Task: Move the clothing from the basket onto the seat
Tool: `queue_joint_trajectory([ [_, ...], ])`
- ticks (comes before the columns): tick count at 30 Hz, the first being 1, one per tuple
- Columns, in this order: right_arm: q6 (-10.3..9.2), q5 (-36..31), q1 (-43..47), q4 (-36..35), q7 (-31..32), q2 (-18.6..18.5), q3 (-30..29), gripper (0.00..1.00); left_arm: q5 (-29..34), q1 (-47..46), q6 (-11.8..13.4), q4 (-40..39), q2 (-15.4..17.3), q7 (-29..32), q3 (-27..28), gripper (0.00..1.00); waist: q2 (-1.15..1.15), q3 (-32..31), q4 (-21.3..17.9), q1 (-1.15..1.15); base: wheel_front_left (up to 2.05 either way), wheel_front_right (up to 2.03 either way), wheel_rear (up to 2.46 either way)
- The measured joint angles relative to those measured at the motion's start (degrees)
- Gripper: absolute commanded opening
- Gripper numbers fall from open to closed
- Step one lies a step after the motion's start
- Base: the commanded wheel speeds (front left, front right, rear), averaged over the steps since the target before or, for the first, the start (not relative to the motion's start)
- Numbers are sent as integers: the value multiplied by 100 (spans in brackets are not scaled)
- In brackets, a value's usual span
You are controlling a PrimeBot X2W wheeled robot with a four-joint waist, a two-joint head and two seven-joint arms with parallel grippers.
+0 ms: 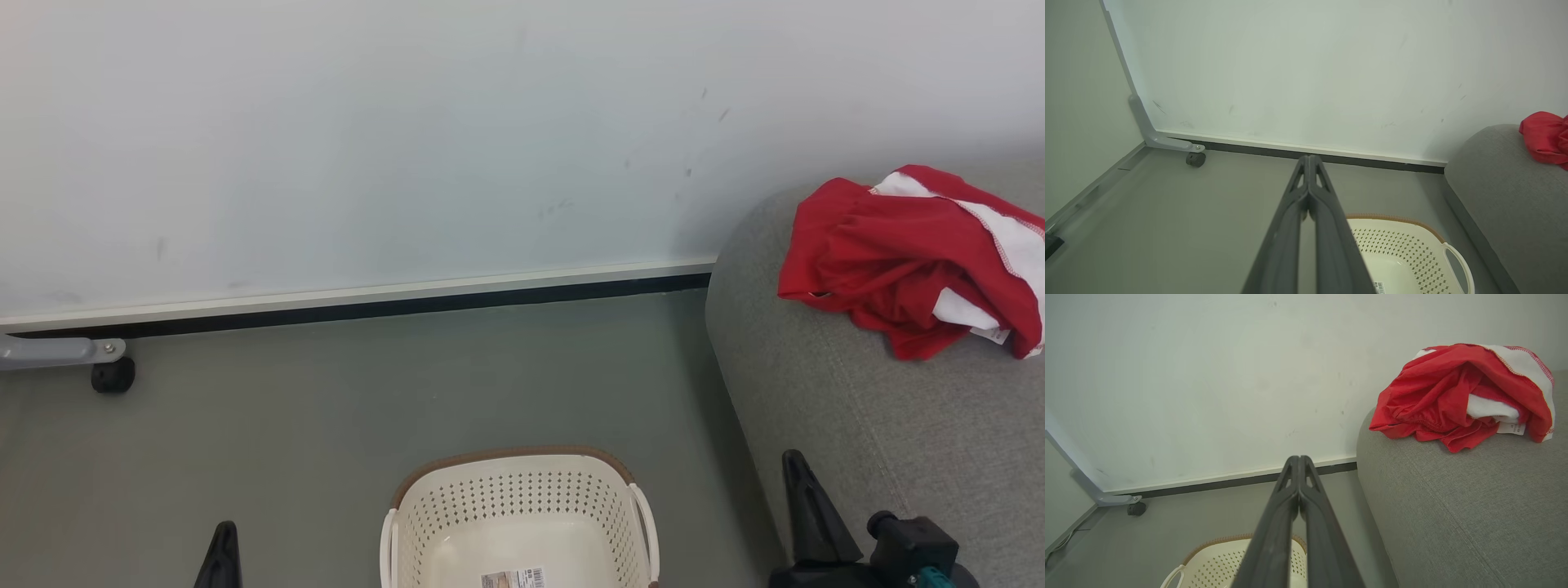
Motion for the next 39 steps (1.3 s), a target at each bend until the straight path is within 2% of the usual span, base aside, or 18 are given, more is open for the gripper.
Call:
queue_joint_trajectory([
  [39,561,3249,-146,324,909,172,-1033,0,-2978,-502,-564,416,-370,859,519,0,0,35,69,0,0,0,0],
])
